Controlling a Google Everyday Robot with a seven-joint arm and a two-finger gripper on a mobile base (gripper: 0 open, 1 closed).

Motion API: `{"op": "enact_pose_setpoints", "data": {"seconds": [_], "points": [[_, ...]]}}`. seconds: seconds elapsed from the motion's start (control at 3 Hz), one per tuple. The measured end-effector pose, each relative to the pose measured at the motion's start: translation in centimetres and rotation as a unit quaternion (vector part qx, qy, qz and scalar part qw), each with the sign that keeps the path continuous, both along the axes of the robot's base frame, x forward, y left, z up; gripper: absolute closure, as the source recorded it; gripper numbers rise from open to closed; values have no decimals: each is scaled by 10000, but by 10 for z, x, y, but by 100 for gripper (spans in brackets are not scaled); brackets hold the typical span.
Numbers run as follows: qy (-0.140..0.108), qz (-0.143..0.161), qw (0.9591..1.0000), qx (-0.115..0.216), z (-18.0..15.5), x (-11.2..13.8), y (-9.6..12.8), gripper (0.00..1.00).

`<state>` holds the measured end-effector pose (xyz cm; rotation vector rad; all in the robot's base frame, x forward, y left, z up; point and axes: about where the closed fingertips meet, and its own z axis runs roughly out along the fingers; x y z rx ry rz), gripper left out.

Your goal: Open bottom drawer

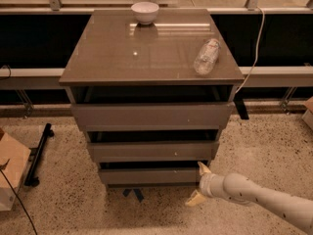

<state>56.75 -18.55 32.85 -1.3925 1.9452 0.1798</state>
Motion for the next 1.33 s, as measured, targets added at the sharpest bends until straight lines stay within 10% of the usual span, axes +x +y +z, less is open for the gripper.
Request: {"op": "enact_pose_setpoints", "data": {"seconds": [1.33], "points": [[500, 68, 9986, 185, -110, 70, 21, 0]]}}
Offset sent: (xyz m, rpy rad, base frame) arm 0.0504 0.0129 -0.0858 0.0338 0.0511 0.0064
